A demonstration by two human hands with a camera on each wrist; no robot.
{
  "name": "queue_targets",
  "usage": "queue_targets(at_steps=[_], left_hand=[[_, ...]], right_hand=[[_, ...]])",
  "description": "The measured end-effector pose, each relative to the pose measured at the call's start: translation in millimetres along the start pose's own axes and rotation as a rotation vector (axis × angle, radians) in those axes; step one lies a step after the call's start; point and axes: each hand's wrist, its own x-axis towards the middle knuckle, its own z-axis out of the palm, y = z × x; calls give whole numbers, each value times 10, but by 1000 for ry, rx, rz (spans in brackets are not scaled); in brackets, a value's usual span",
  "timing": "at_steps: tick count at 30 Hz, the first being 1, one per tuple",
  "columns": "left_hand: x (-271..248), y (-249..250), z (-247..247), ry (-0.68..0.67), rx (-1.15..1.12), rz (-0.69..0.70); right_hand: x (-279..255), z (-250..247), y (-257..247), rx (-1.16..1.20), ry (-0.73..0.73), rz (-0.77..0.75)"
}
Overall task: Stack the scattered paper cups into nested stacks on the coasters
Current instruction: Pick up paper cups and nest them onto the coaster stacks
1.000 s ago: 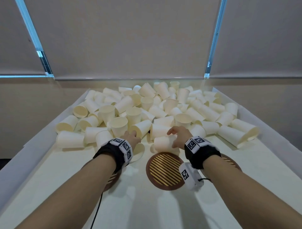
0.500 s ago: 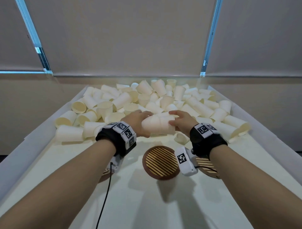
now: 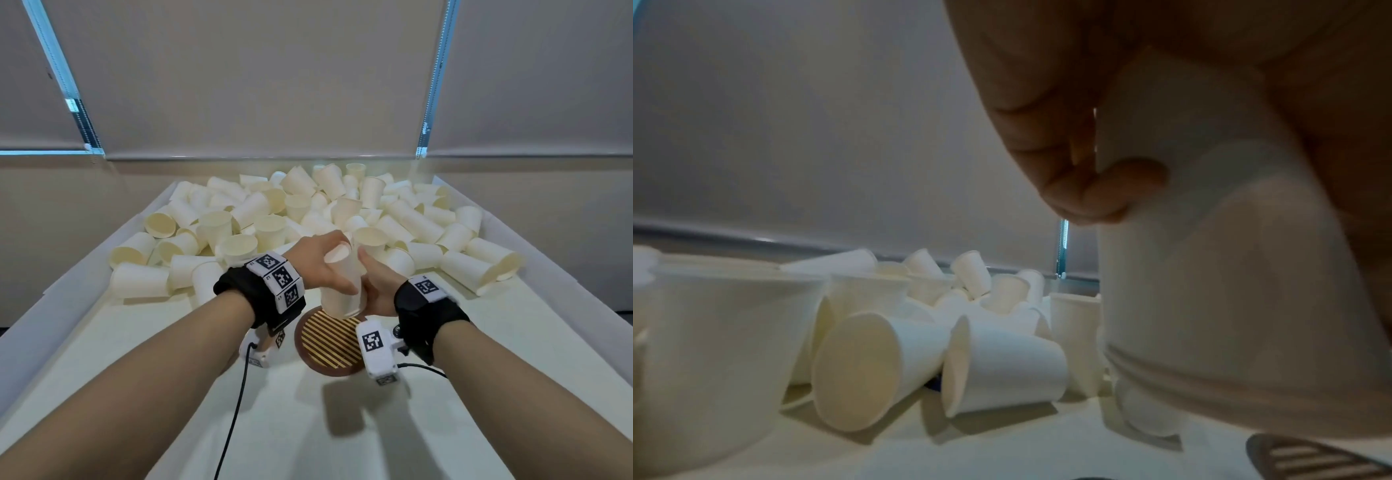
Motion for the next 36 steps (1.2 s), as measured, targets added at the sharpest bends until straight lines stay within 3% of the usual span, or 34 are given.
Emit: queue_targets(at_steps=[2, 6, 9, 14, 21, 29, 36], left_hand=[[34, -8, 40, -39, 100, -3], [93, -72, 204, -115, 213, -23], [138, -176, 343, -157, 261, -50], [175, -274, 448, -215, 297, -72], [258, -302, 332, -310, 428, -71], [285, -371, 400, -193, 527, -80], [265, -401, 265, -48, 100, -120]], right_hand=[[-49, -5, -8, -292, 40, -21], [83, -159, -59, -775, 400, -157], [155, -329, -138, -882, 594, -218], [211, -518, -275, -939, 768, -287], [370, -563, -238, -1015, 679, -208], [378, -548, -147, -1006, 703, -105], [244, -652, -180, -874, 523, -62]])
